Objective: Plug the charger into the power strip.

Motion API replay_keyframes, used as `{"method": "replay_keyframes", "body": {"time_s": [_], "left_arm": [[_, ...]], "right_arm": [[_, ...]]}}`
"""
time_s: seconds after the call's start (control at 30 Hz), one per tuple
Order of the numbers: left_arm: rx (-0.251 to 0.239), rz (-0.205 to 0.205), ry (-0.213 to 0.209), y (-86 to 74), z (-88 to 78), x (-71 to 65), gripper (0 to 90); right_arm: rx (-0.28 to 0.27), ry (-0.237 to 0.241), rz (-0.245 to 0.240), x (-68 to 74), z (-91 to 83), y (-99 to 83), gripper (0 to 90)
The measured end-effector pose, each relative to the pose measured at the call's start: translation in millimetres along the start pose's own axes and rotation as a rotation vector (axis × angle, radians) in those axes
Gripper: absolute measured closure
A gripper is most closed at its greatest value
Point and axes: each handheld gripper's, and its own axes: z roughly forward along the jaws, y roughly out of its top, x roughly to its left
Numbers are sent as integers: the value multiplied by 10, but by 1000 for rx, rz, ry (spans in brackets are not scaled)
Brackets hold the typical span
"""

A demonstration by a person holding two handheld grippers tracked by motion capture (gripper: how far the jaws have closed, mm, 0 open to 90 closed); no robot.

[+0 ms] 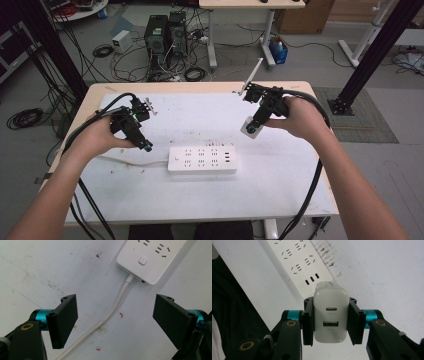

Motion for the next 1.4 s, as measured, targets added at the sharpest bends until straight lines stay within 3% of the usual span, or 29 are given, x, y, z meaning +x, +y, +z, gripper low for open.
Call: {"method": "replay_keyframes", "body": {"time_s": [0.37, 0.73, 0.8, 1.03, 1.2, 1.4], "left_arm": [[6, -29, -4, -181, 85, 73, 201], [11, -19, -1, -287, 92, 20, 201], [10, -18, -1, -297, 82, -2, 201], [5, -15, 5, -316, 73, -45, 201], [6, -11, -4, -313, 98, -55, 201], [11, -14, -9, -309, 144, -59, 201]], "right_arm": [[31, 12, -188, 135, 393, 348, 624], [112, 42, -409, 330, 993, 653, 624], [127, 29, -439, 351, 1093, 686, 624], [157, 41, -488, 367, 1293, 729, 624], [155, 54, -540, 396, 1341, 743, 625], [154, 69, -565, 367, 1349, 741, 627]]}}
